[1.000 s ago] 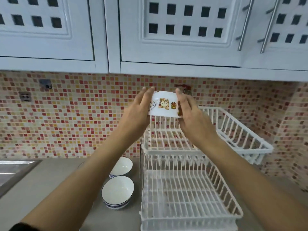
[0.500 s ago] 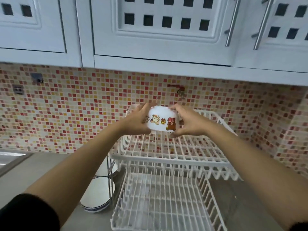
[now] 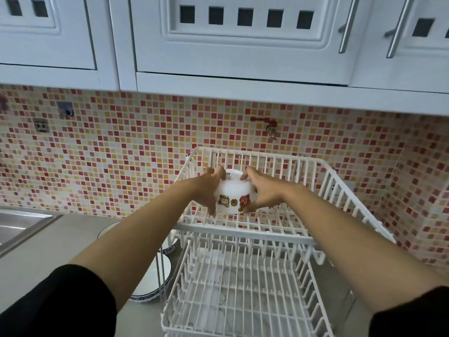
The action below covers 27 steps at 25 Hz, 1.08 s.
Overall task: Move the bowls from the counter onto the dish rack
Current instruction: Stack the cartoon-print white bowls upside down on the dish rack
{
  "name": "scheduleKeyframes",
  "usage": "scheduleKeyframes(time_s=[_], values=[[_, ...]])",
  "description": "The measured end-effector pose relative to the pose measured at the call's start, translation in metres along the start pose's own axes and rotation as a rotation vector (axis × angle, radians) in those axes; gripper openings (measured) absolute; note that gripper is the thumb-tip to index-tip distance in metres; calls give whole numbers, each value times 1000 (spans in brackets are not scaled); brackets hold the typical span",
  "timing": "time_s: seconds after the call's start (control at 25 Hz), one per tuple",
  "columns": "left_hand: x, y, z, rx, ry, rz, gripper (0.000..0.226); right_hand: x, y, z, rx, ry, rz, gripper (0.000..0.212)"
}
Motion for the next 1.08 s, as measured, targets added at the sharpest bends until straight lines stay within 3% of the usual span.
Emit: scheduleKeyframes(time_s=[0.2, 0.4, 0.56, 0.76, 0.92, 1.08], values=[[0, 3, -2, -13, -36, 15, 92, -8, 2, -1, -6, 70, 86, 74], [1, -5, -9, 59, -44, 37, 95, -1, 1, -10, 63, 59, 153, 79], [20, -19, -69, -146, -51, 47, 67, 44, 17, -38, -113, -14, 89, 75], [118, -64, -124, -315, -3, -155, 50, 164, 67, -29, -218, -5, -87, 60], [212, -121, -126, -299, 16, -344, 45, 262, 100, 20, -199, -42, -146, 59], [299, -184, -85, -210, 58, -502, 43, 329, 107, 121, -107, 24, -160, 55]])
Point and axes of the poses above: each hand's wrist, its own y-axis towards the middle knuckle, its own z-axis out of the palm, x = y × z, the point moved 10 cm from there along y, towards the middle knuckle, and after that the axes turned 9 degrees about -x, right-handed, at the moved point
